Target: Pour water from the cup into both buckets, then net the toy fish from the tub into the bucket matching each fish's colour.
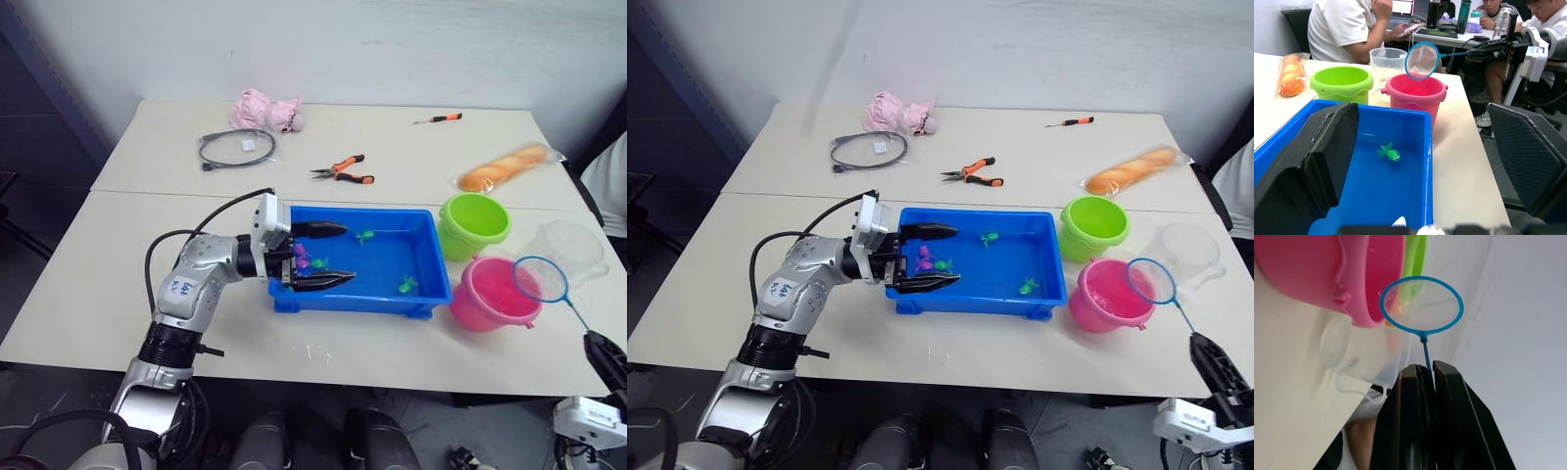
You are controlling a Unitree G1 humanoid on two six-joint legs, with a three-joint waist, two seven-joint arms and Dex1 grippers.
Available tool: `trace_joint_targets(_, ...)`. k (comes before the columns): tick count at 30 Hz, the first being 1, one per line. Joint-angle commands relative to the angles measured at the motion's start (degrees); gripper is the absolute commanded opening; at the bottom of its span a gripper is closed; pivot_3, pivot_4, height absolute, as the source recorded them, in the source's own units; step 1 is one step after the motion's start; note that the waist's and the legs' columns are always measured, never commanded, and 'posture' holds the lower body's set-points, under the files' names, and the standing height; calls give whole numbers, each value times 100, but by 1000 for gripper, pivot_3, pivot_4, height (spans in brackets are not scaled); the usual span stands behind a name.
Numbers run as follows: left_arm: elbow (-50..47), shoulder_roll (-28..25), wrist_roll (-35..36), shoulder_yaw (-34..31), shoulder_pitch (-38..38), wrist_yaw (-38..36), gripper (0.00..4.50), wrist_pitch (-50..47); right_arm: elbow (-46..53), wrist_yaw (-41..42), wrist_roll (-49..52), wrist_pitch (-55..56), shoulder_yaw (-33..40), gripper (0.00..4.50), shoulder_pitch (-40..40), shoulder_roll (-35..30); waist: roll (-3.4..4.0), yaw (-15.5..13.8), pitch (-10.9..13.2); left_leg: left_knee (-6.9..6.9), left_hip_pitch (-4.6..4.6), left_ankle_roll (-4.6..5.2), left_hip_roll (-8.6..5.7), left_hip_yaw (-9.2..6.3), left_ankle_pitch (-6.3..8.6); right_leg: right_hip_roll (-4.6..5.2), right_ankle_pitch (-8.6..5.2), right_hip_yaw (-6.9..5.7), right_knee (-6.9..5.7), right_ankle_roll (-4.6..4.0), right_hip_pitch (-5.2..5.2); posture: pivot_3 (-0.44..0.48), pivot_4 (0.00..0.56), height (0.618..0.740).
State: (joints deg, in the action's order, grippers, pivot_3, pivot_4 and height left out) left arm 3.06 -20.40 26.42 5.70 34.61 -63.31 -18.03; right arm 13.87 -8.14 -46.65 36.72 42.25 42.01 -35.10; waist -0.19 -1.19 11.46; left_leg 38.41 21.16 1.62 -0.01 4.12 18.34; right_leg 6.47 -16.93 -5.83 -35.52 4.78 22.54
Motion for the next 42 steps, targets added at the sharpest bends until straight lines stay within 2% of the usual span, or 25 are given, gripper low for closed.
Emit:
trace_joint_targets(1, -155, -157, -12, -106, -57, -16, 4478, 87, 166, 623, 1566, 205, 34, 0, 54, -358, -1, 24, 0, -4, -2, -1, 0, 0, -2, 0, 0, 1, 0, 0, 0, 0, 150, 740)
trace_joint_targets(4, -200, -425, 88, -337, -171, -41, 4478, 48, 506, 1627, 3317, -88, -350, 0, -156, -847, -2, 107, 1, -15, -11, -3, 1, 0, -9, -1, 0, 0, -1, 0, -1, 0, 150, 740)
trace_joint_targets(7, -232, -709, 196, -618, -281, -8, 4478, -25, 907, 2383, 4780, -714, -747, 0, -705, -1230, -8, 130, 5, -18, -12, -6, 7, -2, -14, -2, 0, -4, -6, -1, -1, 0, 150, 740)
trace_joint_targets(11, -101, -1199, 215, -1195, -546, 82, 4478, 61, 1762, 3336, 7076, -2851, -2123, 0, -1923, -1709, -12, 142, 6, -16, -12, -4, 10, -7, -17, -2, 1, -7, -9, -2, -2, 0, 150, 740)
trace_joint_targets(13, -4, -1367, 122, -1330, -673, 84, 4478, 239, 2083, 3479, 7422, -3619, -2643, 0, -2443, -1770, -12, 110, 6, -17, -7, -6, 13, -28, -18, -1, -2, -21, -6, -8, -3, 0, 150, 740)
trace_joint_targets(16, 62, -1526, 70, -1510, -842, 156, 4478, 378, 2319, 3480, 7551, -4654, -3214, 0, -3232, -1793, -12, -2, 6, -16, 8, -8, 11, -43, -19, 2, -7, -36, -1, -16, 2, 0, 150, 740)
trace_joint_targets(19, -30, -1729, 8, -1661, -1128, 192, 4478, 435, 2224, 3520, 7651, -6034, -3960, 0, -4356, -1833, -17, -29, 7, -7, 18, 5, -1, -44, -14, 14, -5, -41, 7, -13, 1, 0, 150, 740)
trace_joint_targets(22, -124, -1871, 13, -1711, -1305, 217, 4478, 410, 2047, 3876, 7550, -6710, -4523, 0, -5124, -1829, -19, -17, 8, -9, 20, 15, -2, -40, -7, 21, 0, -35, 23, -4, 1, 0, 150, 740)
trace_joint_targets(26, -295, -1947, 53, -1725, -1455, 271, 4478, 360, 1686, 4383, 6878, -6526, -5209, 0, -5799, -1733, -18, -18, 8, -15, 33, 11, -2, -48, -5, 20, 0, -47, 33, -5, 9, 0, 150, 740)
trace_joint_targets(29, -400, -1965, 21, -1671, -1525, 270, 4478, 392, 1238, 4468, 6154, -6077, -5677, 0, -6182, -1449, -19, 0, 8, -16, 34, 11, -3, -40, -5, 16, 1, -49, 36, -3, 8, 0, 150, 740)
trace_joint_targets(42, -697, -1986, 18, -1508, -1626, 325, 4478, 124, 440, 4478, 4325, -5107, -6266, 0, -6649, -650, -19, 17, 8, -13, 35, 7, -2, -33, -7, 8, 2, -49, 7, 0, 11, 0, 150, 740)
